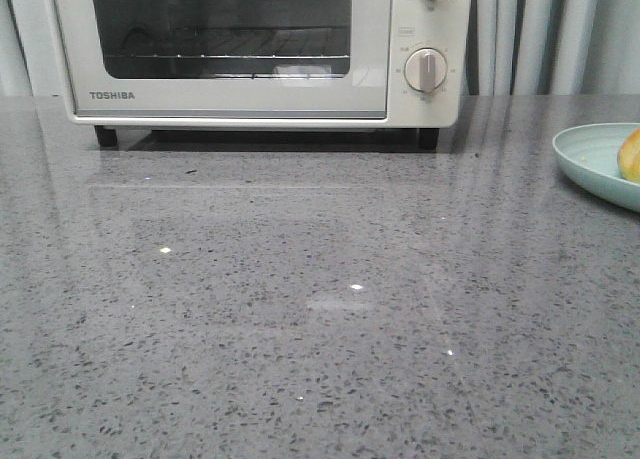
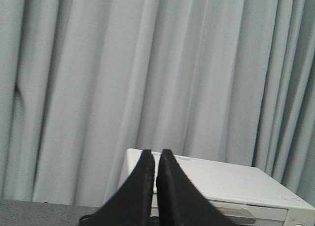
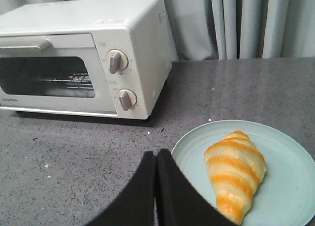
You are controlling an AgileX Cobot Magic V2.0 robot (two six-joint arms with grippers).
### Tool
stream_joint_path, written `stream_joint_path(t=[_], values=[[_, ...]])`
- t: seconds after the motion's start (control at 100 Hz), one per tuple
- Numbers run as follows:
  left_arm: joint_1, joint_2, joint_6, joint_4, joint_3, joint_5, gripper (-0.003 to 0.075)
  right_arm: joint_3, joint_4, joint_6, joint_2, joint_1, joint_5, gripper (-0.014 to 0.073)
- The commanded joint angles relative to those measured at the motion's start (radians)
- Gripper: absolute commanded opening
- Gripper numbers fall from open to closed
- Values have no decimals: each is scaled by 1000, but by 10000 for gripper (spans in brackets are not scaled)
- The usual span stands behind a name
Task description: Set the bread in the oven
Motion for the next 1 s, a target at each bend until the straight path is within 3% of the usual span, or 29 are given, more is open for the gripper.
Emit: stream_joint_path(t=[0.0, 0.34, 0.71, 0.99], values=[[-53, 114, -7, 0, -88, -54, -21, -59, 7, -1, 53, 2, -48, -67], [-209, 483, 4, 37, -312, -56, -21, -143, 7, -1, 110, 2, 84, -67], [-215, 779, 4, 42, -468, -70, -21, -153, 7, -1, 110, 2, 120, -67], [-220, 899, 4, 59, -481, -187, -21, -153, 7, -1, 110, 2, 128, -67]])
